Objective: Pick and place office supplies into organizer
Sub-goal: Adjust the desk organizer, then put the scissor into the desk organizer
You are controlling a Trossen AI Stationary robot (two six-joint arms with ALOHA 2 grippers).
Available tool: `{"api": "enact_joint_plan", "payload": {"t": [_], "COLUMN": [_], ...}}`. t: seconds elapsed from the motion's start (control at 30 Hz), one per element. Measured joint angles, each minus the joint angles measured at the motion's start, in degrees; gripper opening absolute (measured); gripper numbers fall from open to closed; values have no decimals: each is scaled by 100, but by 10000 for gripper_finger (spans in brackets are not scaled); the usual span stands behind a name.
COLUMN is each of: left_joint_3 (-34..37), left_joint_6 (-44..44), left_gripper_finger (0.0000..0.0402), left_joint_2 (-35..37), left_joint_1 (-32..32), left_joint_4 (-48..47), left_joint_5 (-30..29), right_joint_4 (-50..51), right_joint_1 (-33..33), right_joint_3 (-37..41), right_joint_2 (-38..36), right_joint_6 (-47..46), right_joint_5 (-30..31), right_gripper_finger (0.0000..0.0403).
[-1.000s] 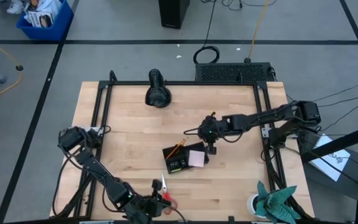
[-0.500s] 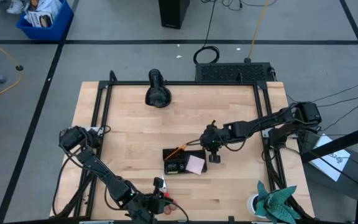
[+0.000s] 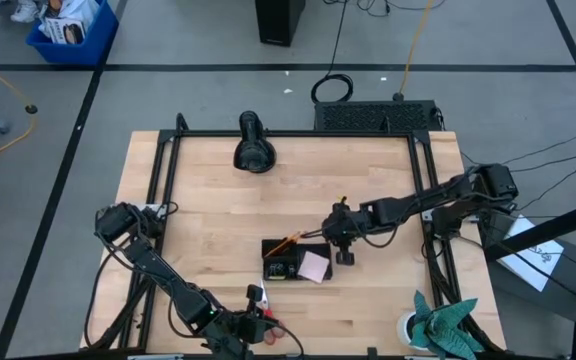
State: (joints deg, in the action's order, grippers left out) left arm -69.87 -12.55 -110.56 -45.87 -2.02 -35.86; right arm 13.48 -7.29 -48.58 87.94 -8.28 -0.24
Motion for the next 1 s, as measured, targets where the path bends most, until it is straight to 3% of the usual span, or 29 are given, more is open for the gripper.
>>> {"api": "enact_joint_plan", "payload": {"t": [0.2,0.37,0.47,0.6,0.8,1.0], "left_joint_3": [0,0,0,0,-14,-900], "left_joint_6": [-68,-139,-264,-353,-290,-1071], "left_gripper_finger": [31,31,31,31,31,31], "left_joint_2": [0,0,0,0,0,-9], "left_joint_1": [0,7,7,11,11,128], "left_joint_4": [-26,-44,-44,-39,-85,-2234], "left_joint_5": [201,519,591,592,885,1794], "right_joint_4": [15,-46,-361,-740,-2638,-4539], "right_joint_1": [-211,-450,-824,-1676,-2793,-3462], "right_joint_3": [-57,-54,-57,-59,434,1514], "right_joint_2": [-484,-1211,-1566,-1795,-1740,-1720], "right_joint_6": [68,-18,-152,49,547,515], "right_joint_5": [765,954,1020,1911,2271,2870], "right_gripper_finger": [0,1,3,1,1,1]}}
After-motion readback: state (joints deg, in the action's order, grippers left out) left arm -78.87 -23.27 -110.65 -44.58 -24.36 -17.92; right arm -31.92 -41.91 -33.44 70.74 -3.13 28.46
